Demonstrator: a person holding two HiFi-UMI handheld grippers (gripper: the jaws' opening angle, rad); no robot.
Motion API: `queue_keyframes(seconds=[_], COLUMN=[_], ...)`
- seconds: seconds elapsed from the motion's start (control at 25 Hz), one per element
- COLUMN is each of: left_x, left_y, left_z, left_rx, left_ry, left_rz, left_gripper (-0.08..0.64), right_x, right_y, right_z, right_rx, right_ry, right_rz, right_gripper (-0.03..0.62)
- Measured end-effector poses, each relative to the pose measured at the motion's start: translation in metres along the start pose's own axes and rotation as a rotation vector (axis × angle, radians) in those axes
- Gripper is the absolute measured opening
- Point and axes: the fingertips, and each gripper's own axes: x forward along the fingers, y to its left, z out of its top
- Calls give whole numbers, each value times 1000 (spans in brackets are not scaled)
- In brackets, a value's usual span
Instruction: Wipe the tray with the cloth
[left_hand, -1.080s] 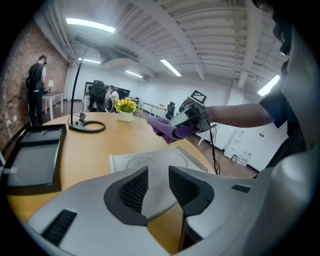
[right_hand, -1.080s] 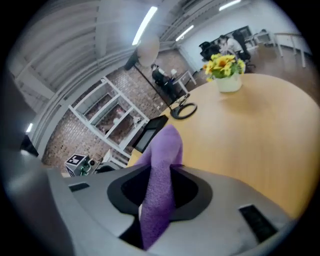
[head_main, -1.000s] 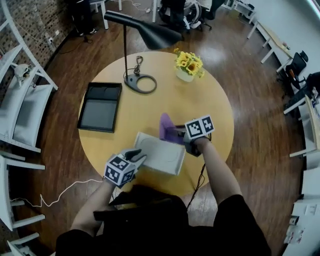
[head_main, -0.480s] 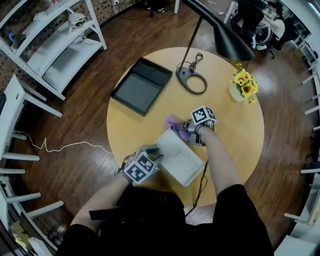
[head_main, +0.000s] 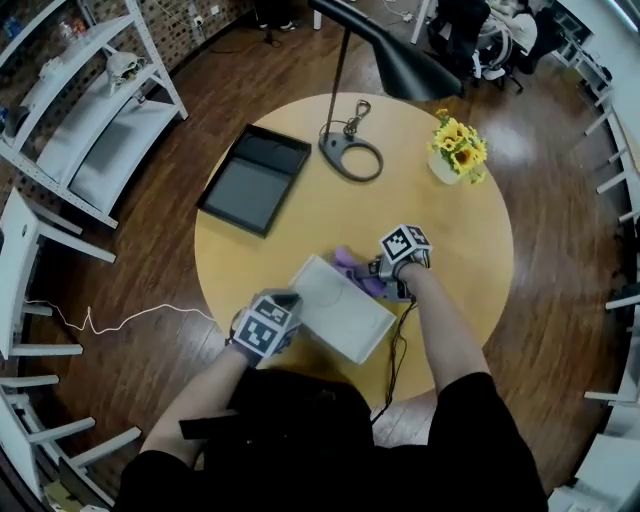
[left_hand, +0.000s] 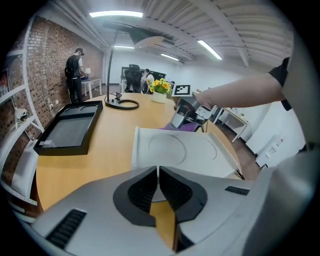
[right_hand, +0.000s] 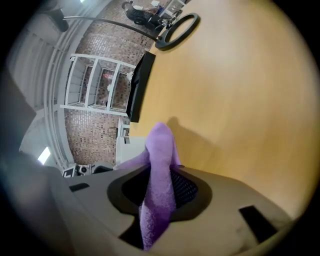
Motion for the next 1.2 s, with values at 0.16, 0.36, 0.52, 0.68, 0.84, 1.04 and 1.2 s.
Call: queue_keyframes(seconds=[0.16,0.36,0.52,0.68,0.84,1.04,1.2], left_x=[-1,0,0,0,2,2,2], left_y=[4,2,5,5,5,5,3], left_z=[0,0,1,0,0,2,4], left_rx=[10,48,45,52,72,58,95], left_ry=[10,11,8,6,10,18,19], left_rz=[19,43,29,21,5,-19,-33], left_gripper=[0,0,0,0,0,0,0], right_x=[-20,-43,-58,-71,-80,-74,-66], right_y=[-16,-34,-47,-59,-66,-66,-59], right_z=[-30,-59,-78,-98,-115,-139,-157], right_rx=[-8,33,77,129,191,261,340], right_ry=[-2,-59,-132,-242,-402,-650,-855], right_rz=[-33,-45,-52,-61,-60,-42,1], right_gripper=[101,101,101,101,101,101,101])
